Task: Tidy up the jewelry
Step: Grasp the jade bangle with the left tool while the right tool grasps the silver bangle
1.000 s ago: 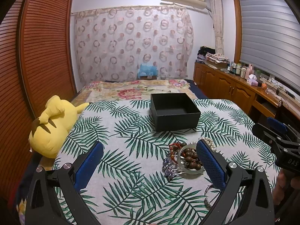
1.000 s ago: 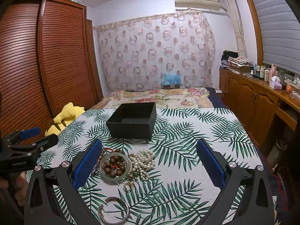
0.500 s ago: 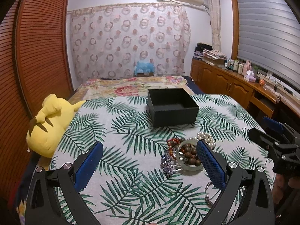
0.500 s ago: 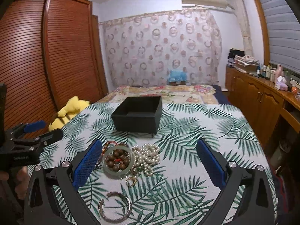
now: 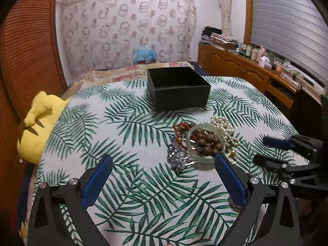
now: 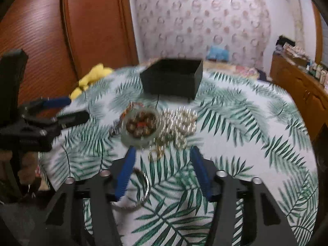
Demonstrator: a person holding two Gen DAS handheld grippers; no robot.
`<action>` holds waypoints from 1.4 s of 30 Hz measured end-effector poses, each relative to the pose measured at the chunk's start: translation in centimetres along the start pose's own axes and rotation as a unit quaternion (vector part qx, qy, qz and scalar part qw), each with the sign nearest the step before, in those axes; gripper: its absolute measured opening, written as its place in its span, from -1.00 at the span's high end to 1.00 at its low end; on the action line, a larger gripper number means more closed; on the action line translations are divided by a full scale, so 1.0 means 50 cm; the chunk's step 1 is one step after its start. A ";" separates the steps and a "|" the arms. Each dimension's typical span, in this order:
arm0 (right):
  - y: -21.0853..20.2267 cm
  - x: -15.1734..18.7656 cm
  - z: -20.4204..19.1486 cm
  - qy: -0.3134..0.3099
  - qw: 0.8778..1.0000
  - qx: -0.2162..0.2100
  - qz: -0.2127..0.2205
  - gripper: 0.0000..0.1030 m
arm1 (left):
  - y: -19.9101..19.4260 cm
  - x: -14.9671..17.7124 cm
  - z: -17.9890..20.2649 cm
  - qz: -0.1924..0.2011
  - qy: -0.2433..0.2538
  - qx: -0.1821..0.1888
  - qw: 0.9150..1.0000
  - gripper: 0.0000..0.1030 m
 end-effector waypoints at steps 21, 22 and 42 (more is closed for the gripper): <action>0.041 0.050 -0.020 -0.050 0.996 -0.014 -0.067 0.88 | 0.096 -0.027 0.069 -0.058 0.054 0.113 0.990 0.39; 0.041 0.048 -0.015 -0.050 0.997 -0.012 -0.066 0.89 | 0.104 -0.031 0.075 -0.060 0.057 0.116 0.990 0.41; 0.016 -0.018 0.075 -0.038 0.999 0.023 -0.019 0.90 | 0.192 -0.072 0.079 -0.096 0.086 0.125 0.984 0.66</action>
Point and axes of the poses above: each gripper's, at about its wrist camera, not at the fingertips, and y roughly the way its jaws point, z to its right, x to its underside, the point moved 9 cm from there along y, roughly the way its jaws point, and after that the axes turned 4 degrees about -z, right-handed, at the moved point
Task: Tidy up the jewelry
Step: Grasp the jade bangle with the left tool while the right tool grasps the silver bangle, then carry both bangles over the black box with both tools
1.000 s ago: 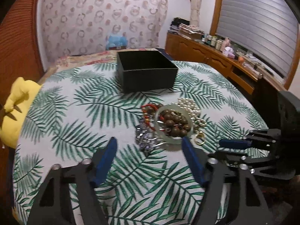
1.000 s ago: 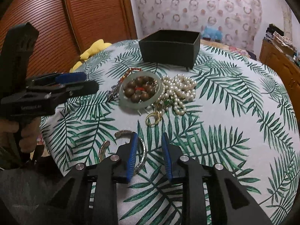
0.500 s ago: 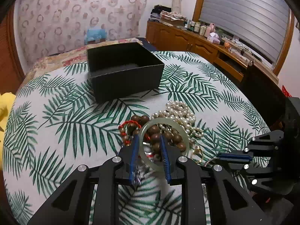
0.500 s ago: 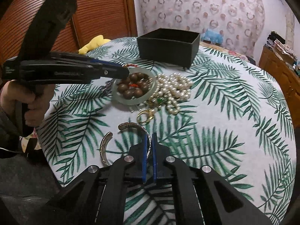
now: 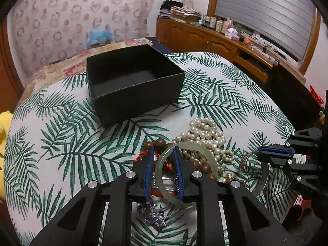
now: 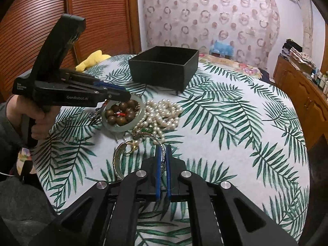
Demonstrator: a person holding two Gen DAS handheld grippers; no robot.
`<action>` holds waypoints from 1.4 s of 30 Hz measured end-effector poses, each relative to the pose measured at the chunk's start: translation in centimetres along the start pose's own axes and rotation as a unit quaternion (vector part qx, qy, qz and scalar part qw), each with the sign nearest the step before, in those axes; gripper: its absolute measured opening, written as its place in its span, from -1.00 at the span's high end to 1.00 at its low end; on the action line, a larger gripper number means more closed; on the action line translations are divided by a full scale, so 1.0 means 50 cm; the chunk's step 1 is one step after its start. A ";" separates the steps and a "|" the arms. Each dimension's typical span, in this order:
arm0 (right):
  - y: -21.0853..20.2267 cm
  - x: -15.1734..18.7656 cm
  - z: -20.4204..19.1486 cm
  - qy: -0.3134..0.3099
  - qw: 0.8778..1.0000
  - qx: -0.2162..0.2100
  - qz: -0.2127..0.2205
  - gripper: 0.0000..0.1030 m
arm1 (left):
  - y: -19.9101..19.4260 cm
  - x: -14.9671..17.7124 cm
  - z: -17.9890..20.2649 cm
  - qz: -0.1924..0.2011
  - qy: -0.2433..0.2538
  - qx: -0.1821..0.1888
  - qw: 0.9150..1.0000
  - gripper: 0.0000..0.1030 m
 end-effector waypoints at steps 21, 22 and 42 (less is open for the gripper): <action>0.002 -0.027 0.019 0.004 1.000 0.009 0.014 0.90 | 0.006 0.012 -0.009 -0.013 0.023 -0.016 1.000 0.81; 0.002 -0.030 0.021 0.004 1.000 0.010 0.016 0.90 | 0.006 0.013 -0.009 -0.012 0.026 -0.017 0.999 0.81; 0.018 -0.174 0.062 -0.027 0.998 0.026 0.050 0.90 | -0.091 -0.062 -0.021 0.084 0.006 -0.024 0.996 0.88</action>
Point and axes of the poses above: each gripper's, at about its wrist camera, not at the fingertips, and y roughly the way its jaws point, z to its right, x to its underside, the point moved 9 cm from there along y, roughly the way its jaws point, and after that the axes turned 4 degrees about -z, right-handed, at the moved point
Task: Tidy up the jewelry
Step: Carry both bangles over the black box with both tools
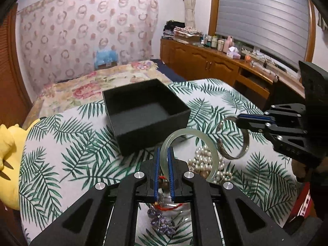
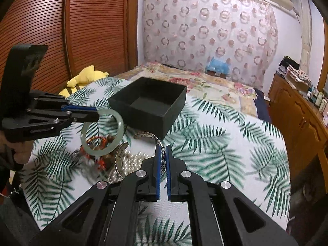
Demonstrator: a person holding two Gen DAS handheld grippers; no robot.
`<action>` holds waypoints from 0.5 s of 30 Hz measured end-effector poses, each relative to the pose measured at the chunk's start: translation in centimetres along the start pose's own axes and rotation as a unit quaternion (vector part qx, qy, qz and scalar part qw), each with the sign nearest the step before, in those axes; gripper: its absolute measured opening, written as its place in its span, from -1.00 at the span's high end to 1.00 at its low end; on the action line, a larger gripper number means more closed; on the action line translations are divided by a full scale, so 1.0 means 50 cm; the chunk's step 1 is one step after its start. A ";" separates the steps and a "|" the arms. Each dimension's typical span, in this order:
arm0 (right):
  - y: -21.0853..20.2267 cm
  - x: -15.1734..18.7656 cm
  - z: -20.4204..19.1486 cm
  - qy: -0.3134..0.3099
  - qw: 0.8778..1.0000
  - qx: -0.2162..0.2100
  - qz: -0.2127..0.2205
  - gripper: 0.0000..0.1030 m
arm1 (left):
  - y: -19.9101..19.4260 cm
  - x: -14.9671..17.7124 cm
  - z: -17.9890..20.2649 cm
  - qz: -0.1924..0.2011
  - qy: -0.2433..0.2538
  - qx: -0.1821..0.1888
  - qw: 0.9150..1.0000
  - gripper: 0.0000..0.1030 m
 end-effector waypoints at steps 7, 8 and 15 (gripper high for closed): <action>0.022 -0.065 0.024 -0.003 1.000 0.001 0.012 0.90 | -0.010 -0.045 -0.038 0.021 -0.014 -0.009 1.000 0.87; 0.026 -0.075 0.024 -0.004 1.000 0.000 0.014 0.90 | -0.011 -0.051 -0.047 0.023 -0.017 -0.011 1.000 0.87; 0.089 -0.150 0.024 -0.016 1.000 -0.005 0.018 0.90 | -0.004 -0.093 -0.110 0.032 -0.033 -0.029 0.999 0.87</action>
Point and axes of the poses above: each gripper's, at about its wrist camera, not at the fingertips, and y roughly the way its jaws point, z to its right, x to its underside, the point moved 9 cm from there along y, roughly the way its jaws point, and after that the axes turned 4 degrees about -z, right-handed, at the moved point
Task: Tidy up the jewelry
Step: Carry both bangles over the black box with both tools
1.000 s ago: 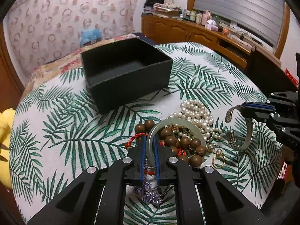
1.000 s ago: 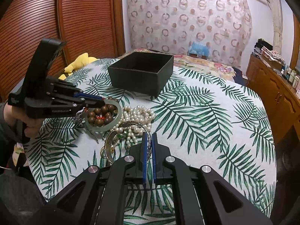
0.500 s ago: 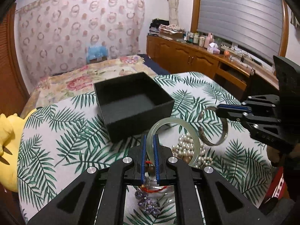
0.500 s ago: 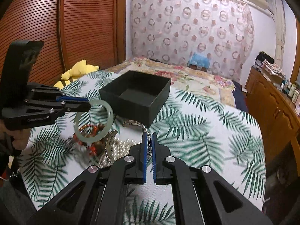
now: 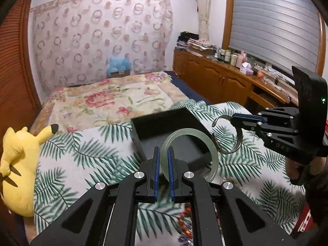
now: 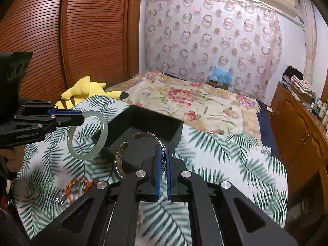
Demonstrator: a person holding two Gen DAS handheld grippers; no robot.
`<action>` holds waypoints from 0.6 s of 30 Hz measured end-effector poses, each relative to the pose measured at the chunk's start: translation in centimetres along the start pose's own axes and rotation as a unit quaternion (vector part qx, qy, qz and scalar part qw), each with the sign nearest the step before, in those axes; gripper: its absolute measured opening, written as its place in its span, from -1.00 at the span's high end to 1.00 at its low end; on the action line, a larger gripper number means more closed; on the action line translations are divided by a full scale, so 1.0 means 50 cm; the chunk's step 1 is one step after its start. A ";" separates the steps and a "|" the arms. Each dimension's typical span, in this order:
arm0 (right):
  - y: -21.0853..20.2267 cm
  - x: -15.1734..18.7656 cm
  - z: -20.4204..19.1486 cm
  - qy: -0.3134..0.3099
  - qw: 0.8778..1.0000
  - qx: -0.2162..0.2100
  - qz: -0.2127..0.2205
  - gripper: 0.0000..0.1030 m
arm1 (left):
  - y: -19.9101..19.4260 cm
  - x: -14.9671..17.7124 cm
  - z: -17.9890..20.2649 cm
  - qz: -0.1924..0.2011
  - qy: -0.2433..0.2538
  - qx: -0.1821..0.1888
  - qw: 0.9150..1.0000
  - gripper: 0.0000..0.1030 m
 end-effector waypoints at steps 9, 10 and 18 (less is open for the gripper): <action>0.091 -0.006 -0.018 -0.007 0.999 -0.036 -0.031 0.84 | 0.046 -0.041 -0.028 -0.005 0.000 -0.010 1.000 0.87; 0.096 -0.004 -0.018 -0.005 0.999 -0.041 -0.035 0.84 | 0.053 -0.043 -0.028 -0.007 0.002 -0.009 1.000 0.87; 0.083 0.004 0.004 0.007 0.999 -0.037 -0.034 0.84 | 0.112 -0.048 -0.025 -0.028 0.013 -0.019 0.999 0.87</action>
Point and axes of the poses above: each gripper's, at about its wrist camera, not at the fingertips, and y roughly the way its jaws point, z to its right, x to its underside, the point moved 9 cm from there along y, roughly the way its jaws point, and after that the axes turned 4 degrees about -z, right-handed, at the moved point
